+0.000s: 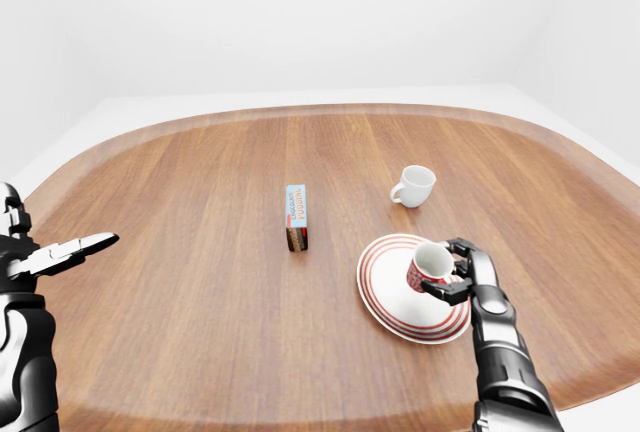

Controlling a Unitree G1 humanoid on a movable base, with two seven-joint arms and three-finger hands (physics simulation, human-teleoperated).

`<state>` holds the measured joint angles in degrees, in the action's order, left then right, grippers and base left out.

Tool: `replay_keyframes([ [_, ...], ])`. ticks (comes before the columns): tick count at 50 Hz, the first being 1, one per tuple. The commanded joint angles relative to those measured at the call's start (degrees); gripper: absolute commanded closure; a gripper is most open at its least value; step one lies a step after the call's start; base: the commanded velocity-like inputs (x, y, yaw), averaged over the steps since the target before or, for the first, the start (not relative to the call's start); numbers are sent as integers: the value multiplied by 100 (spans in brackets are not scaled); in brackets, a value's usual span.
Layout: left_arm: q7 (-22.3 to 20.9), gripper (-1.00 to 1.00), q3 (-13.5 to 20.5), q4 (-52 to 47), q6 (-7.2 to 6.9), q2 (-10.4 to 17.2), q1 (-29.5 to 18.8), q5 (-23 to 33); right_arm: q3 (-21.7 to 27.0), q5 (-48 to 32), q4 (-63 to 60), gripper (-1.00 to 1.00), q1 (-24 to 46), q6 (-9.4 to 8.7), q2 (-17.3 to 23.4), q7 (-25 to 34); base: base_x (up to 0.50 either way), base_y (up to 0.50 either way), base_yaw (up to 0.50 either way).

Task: Pick up the red mug and put it on the plate

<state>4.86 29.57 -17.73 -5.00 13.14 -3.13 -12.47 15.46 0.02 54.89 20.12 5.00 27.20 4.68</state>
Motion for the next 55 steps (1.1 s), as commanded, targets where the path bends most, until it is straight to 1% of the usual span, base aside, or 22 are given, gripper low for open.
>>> replay_keyframes([
  [1,-2,-100,-4,33,0,1,0,0,-4,75,79,77,97,0,16,-72,0,0,0],
  [4,0,-100,-6,21,0,0,4,0,-22,62,199,86,133,0,19,-87,0,0,0],
  [12,-3,-100,-3,35,0,-1,4,1,-36,53,239,87,124,0,26,-146,0,0,0],
  [18,-5,-100,3,42,0,3,5,-6,-95,41,665,82,239,0,34,-190,0,0,0],
  [21,-4,-100,-2,58,0,3,2,-1,-114,58,737,71,269,0,47,-199,0,0,0],
  [24,-5,-100,-4,66,0,4,1,-1,-130,67,788,68,276,0,49,-206,0,0,0],
  [26,-4,-100,-7,76,0,4,-1,0,-135,74,759,56,266,0,51,-209,0,0,0],
  [27,-3,-100,-7,72,0,6,-2,-2,-142,70,816,24,283,0,49,-217,0,0,0],
  [28,-2,-100,-4,72,0,9,-5,-5,-147,67,873,15,302,0,50,-220,0,0,0],
  [33,5,-100,-9,54,0,6,0,-5,-171,70,981,4,328,0,53,-234,0,0,0],
  [34,5,-100,-9,50,0,5,1,-5,-177,68,1030,0,335,0,51,-242,0,0,0],
  [35,6,-100,-7,40,0,6,3,-6,-186,61,1121,-15,365,0,51,-249,0,0,0],
  [36,6,-100,-3,34,0,6,3,-9,-194,57,1190,-21,387,0,51,-258,0,0,0],
  [40,3,-100,-5,35,0,3,5,-5,-227,54,1397,-26,451,0,43,-283,0,0,0],
  [41,2,-100,-4,38,0,2,5,-5,-240,51,1435,-29,456,0,42,-291,0,0,0],
  [42,1,-100,-3,41,0,2,6,-5,-242,60,1465,-40,464,0,45,-294,0,0,0],
  [47,-3,-100,-4,42,0,1,6,-2,-269,60,1588,-45,464,0,32,-326,0,0,0],
  [51,-1,-100,-3,43,0,3,4,-3,-286,49,1641,-57,468,0,20,-342,0,0,0],
  [52,-1,-100,-3,40,0,3,4,-3,-287,50,1637,-62,463,0,20,-343,0,0,0],
  [54,0,-100,-2,40,0,3,5,-6,-290,48,1637,-100,457,0,19,-346,0,0,0],
  [55,3,-100,-1,26,0,4,3,-9,-287,57,1622,-100,461,0,24,-331,0,0,0],
])
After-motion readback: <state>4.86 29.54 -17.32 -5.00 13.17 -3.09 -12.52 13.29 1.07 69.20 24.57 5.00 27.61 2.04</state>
